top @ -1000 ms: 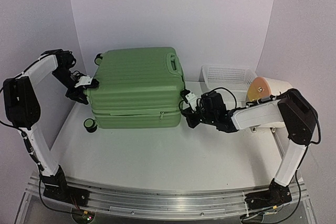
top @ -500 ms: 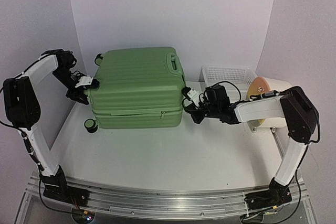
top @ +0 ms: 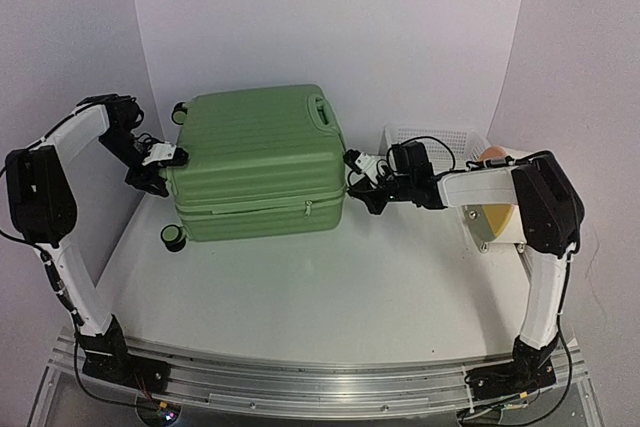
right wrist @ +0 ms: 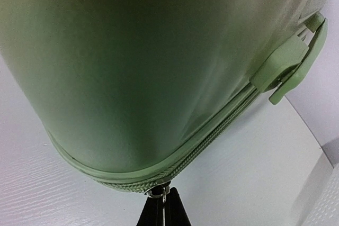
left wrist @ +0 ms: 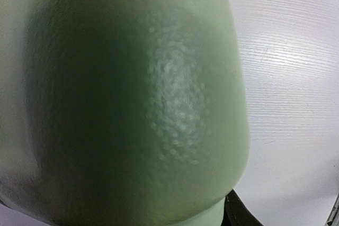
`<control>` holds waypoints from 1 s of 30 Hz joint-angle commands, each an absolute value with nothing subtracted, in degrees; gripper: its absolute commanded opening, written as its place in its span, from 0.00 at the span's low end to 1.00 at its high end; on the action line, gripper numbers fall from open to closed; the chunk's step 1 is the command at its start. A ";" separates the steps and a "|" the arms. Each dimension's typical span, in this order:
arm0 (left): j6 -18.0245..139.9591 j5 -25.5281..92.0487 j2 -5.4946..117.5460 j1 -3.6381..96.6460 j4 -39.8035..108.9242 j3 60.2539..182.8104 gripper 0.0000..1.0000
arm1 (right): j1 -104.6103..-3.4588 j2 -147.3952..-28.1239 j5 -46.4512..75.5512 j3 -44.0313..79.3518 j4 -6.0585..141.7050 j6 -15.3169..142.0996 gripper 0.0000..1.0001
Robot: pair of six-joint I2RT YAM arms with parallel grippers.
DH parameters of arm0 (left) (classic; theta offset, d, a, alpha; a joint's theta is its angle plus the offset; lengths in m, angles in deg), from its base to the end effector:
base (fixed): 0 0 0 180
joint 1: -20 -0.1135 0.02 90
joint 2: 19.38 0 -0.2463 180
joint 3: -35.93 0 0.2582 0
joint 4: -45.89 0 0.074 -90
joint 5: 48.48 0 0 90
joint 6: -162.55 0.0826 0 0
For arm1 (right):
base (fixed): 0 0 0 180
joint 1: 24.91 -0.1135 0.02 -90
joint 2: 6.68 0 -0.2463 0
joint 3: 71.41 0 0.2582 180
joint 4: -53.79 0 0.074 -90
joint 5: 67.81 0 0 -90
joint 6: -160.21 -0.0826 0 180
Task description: Open, take out, and arrange the luggage
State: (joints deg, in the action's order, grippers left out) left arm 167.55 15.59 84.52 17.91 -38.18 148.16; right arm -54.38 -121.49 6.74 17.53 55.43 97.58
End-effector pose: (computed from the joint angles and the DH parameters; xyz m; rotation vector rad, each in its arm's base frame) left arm 0.3722 -0.0226 0.2463 1.9637 1.7616 -0.1547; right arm 0.4174 0.2612 0.1535 -1.1177 1.7129 0.2991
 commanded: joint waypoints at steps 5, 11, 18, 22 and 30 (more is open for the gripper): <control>183.69 12.73 78.86 18.24 -49.53 147.05 0.00 | -49.19 -127.30 13.02 31.00 46.91 101.15 0.00; 184.95 13.25 78.44 18.25 -49.54 146.63 0.00 | -49.21 -133.70 12.17 39.42 45.89 100.79 0.00; 185.01 13.51 78.47 18.24 -49.54 146.41 0.00 | -49.88 -140.26 8.44 47.38 42.99 97.45 0.00; 184.31 13.81 78.08 18.21 -49.53 145.80 0.00 | -50.72 -143.36 7.56 50.69 40.38 93.24 0.00; 175.10 9.52 77.20 18.25 -46.84 147.64 0.38 | -52.65 -141.11 4.92 44.46 31.89 87.33 0.00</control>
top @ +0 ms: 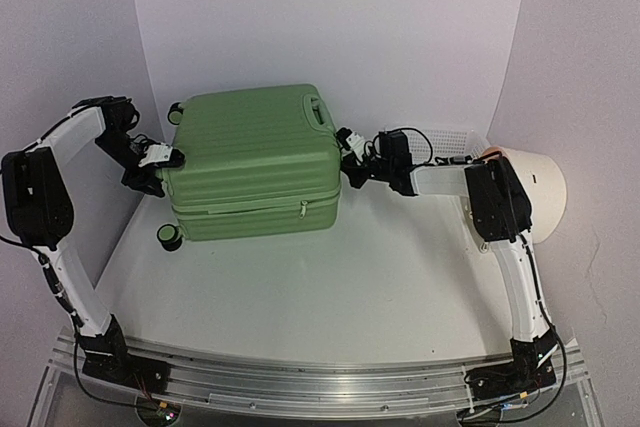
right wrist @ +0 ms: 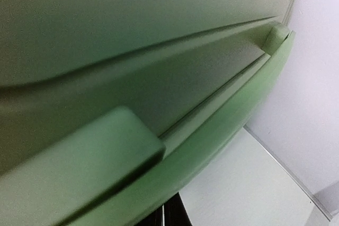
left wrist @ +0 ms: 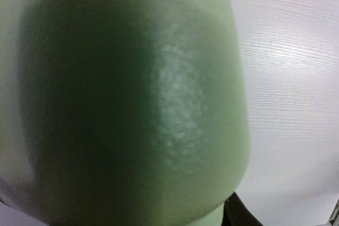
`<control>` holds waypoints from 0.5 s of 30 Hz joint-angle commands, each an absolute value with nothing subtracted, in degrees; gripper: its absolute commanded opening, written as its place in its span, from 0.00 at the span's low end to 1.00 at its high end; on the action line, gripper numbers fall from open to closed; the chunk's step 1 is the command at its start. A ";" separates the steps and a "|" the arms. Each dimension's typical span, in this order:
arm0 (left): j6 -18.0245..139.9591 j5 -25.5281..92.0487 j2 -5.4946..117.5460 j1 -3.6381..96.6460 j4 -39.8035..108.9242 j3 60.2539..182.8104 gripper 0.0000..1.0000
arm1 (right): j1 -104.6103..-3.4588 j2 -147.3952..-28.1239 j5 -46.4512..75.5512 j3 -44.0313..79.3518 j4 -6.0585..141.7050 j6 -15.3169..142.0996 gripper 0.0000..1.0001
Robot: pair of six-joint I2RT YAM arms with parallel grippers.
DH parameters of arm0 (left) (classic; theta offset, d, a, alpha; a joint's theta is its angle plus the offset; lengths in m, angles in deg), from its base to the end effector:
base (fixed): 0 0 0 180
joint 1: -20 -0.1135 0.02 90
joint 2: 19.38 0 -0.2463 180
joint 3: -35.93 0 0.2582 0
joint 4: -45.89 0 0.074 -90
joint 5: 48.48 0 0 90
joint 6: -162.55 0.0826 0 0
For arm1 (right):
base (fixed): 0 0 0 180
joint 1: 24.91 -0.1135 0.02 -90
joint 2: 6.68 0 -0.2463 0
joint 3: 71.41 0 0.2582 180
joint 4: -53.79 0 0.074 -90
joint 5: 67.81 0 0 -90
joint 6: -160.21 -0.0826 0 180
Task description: Open, take out, and arrange the luggage
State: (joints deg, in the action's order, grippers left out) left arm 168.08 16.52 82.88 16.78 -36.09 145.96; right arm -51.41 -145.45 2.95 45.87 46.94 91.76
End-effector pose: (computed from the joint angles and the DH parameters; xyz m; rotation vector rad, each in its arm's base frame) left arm 0.3700 -0.0141 0.2458 1.9550 1.7655 -0.1029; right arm 0.5181 0.2887 0.1428 -0.9542 1.5581 0.3672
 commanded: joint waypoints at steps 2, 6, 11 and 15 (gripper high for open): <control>170.61 6.86 77.22 18.21 -46.45 151.44 0.65 | -53.36 -139.01 4.85 39.89 29.33 86.52 0.00; 164.12 1.12 77.53 17.92 -46.33 159.57 0.79 | -54.39 -135.90 5.59 33.92 24.72 84.91 0.00; 150.14 -5.25 79.37 17.11 -42.20 169.92 0.84 | -54.95 -134.74 6.19 32.15 24.34 85.02 0.00; 119.72 7.62 78.89 17.18 -13.41 160.62 0.48 | -56.12 -133.84 6.72 30.06 24.01 85.21 0.00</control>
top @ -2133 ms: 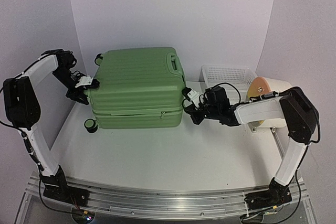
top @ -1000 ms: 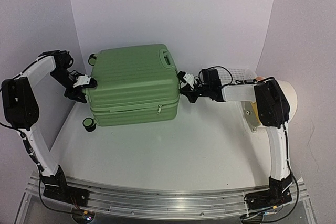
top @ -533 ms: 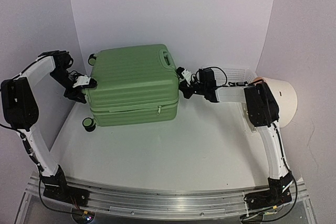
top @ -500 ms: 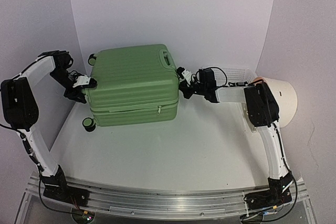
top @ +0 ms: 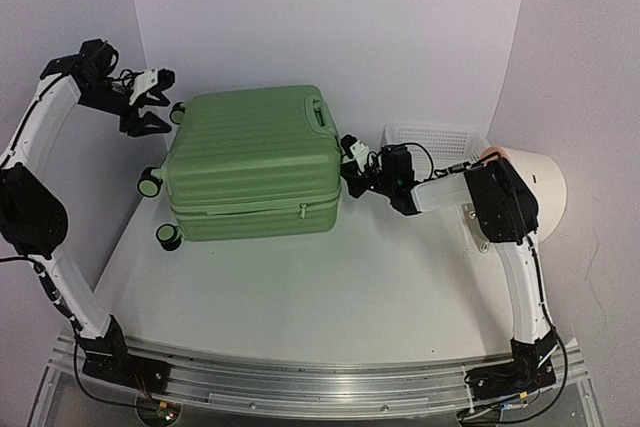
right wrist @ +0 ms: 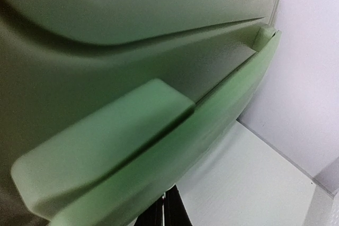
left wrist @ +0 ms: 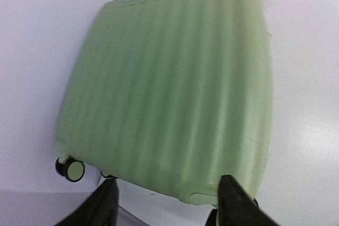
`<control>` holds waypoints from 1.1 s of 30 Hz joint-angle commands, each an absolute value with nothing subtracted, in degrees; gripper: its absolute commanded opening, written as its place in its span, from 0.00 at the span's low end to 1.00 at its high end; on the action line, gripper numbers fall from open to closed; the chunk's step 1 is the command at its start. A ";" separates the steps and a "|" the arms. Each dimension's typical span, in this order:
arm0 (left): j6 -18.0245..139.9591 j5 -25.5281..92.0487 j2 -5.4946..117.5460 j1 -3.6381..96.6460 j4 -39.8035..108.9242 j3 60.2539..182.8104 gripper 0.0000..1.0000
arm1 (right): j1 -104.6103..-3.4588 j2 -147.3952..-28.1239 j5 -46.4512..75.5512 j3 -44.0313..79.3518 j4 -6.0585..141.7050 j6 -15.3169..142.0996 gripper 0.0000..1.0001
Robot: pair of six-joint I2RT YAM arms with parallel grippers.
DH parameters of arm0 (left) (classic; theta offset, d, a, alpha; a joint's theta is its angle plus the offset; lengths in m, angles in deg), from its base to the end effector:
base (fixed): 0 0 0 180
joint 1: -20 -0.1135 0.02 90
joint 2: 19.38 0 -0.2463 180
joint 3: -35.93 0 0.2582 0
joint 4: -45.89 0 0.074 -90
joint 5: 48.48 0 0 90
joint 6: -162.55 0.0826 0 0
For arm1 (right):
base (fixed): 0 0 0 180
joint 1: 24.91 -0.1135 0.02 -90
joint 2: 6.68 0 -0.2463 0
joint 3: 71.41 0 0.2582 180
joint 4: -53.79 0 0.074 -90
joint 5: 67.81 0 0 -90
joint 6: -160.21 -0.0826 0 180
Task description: Open, take out, and arrange the luggage
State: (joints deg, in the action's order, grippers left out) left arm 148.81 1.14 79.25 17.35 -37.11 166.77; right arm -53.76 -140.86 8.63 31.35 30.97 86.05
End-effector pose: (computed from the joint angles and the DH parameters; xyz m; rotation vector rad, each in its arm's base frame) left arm 0.3641 -0.0367 0.3885 1.5391 1.5790 -0.1259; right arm 0.4851 0.2894 0.1325 -0.8175 1.5256 0.3712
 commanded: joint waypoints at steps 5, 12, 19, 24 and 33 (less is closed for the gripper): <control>104.75 28.23 78.76 17.25 7.79 150.67 0.38 | -57.95 -131.58 7.97 26.79 22.55 85.44 0.00; 98.05 39.86 86.38 17.21 13.65 148.55 0.38 | -60.63 -128.80 9.82 23.27 21.13 85.41 0.00; 96.92 36.85 94.86 19.09 13.63 150.22 0.39 | -65.05 -123.90 14.48 17.15 18.36 84.53 0.00; 98.88 33.67 96.11 24.66 16.36 147.11 0.41 | -68.94 -120.34 20.70 12.33 17.08 82.72 0.00; 98.88 27.46 102.06 32.86 14.83 152.82 0.41 | -80.16 -113.61 39.17 3.12 15.49 81.68 0.00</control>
